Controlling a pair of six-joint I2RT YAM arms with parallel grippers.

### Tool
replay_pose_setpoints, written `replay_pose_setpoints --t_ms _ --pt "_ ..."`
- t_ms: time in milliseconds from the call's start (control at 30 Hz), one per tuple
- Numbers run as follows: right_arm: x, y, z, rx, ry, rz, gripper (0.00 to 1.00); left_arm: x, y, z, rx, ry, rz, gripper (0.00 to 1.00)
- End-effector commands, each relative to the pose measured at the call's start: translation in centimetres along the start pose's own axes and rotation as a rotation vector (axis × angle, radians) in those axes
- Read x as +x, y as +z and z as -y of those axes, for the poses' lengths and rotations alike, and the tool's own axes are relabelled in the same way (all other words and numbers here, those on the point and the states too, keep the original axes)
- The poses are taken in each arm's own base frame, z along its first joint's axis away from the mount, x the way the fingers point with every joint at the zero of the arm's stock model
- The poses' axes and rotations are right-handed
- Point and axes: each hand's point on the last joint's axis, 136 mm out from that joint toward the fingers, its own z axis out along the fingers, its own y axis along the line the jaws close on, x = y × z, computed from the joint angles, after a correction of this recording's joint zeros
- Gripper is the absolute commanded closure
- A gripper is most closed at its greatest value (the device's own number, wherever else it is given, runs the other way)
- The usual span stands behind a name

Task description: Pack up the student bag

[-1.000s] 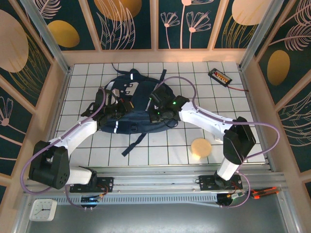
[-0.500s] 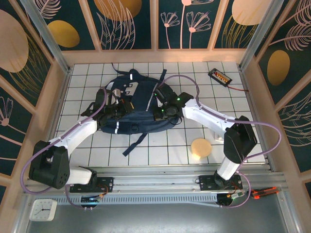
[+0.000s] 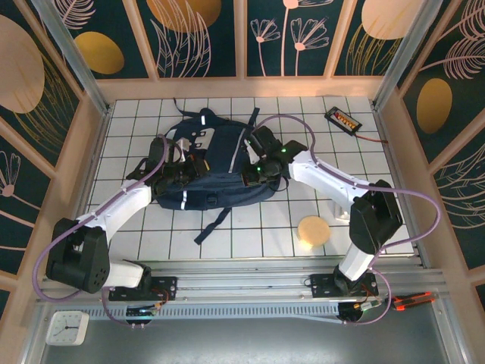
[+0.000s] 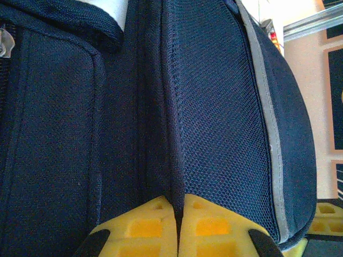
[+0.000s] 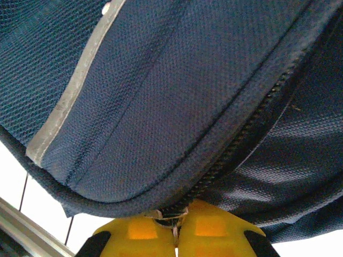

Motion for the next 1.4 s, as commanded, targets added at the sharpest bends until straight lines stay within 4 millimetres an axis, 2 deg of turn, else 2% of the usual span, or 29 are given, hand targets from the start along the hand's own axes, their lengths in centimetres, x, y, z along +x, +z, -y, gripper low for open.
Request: replay_pose_setpoints --t_ms 0,100,167,267,400,533,733,833,1033,1200,1367 --pt "-0.1 -1.2 4.0 0.123 0.065 -0.003 1.0 -2.6 -1.2 -1.7 -0.067 -0.004 0.087 0.9" --pt "-0.2 -1.0 3.4 0.098 0.076 0.0 1.0 -2.6 -1.8 -1.1 -0.037 -0.043 0.096 0.68" --pt "-0.4 -1.1 3.0 0.087 0.08 0.009 1.0 -2.5 -2.5 -0.9 -0.021 -0.085 0.109 0.48" --pt "-0.5 -1.1 2.5 0.074 0.077 0.013 1.0 -1.8 -3.7 -1.0 -0.001 -0.168 0.124 0.39" --pt "-0.5 -1.1 2.3 0.062 0.079 0.015 1.0 0.4 -5.0 -2.0 0.048 -0.345 0.138 0.36" --pt "-0.6 -0.9 1.8 0.041 0.081 0.014 1.0 3.2 -5.2 -3.9 0.085 -0.498 0.126 0.35" --pt "-1.0 -1.3 0.2 -0.037 0.101 -0.007 1.0 5.5 -4.0 -6.5 0.046 -0.55 0.093 0.35" --pt "-0.7 -1.7 -0.9 -0.091 0.118 -0.056 1.0 5.8 -3.2 -7.6 0.042 -0.576 0.098 0.35" --pt "0.7 -2.2 -2.9 -0.195 0.167 -0.116 1.0 4.5 -1.7 -9.4 -0.009 -0.57 0.147 0.35" --pt "1.7 -2.7 -4.9 -0.312 0.212 -0.167 1.0 0.9 -1.4 -10.7 -0.078 -0.511 0.208 0.36" --pt "1.1 -4.0 -6.1 -0.378 0.242 -0.17 1.0 -2.3 -1.1 -11.8 -0.142 -0.443 0.238 0.38"
